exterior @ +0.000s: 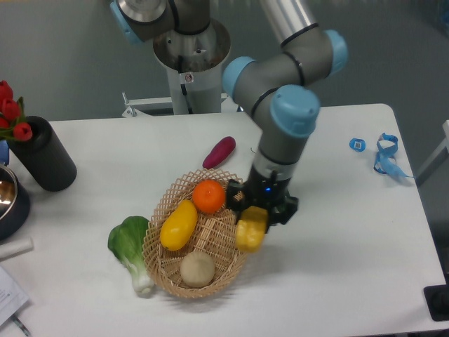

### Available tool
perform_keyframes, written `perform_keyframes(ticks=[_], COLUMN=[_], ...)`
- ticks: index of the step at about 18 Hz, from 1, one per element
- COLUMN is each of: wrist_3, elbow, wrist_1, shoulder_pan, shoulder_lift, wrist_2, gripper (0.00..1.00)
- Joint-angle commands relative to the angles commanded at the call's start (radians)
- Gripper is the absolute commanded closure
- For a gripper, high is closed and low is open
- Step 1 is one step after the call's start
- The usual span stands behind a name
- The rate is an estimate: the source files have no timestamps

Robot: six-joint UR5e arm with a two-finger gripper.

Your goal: Pick up the yellow pepper from the basket

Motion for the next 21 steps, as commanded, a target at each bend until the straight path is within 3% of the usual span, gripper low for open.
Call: perform_keyframes(ticks=[6,13,16,21], wrist_3=[0.156,0.415,0.485,0.61], elbow=[0.017,0.022,0.023,0.019], wrist_1=[-0.003,-0.06,-0.063,-0.061], shoulder_pan=[0.089,0.183,0.212,0.268], shoulder_lift=[-0.002,0.005,0.006,0.0], wrist_2=[0.058,0.116,0.176,0.178], gripper=[0.88,0.88,0.87,0.88])
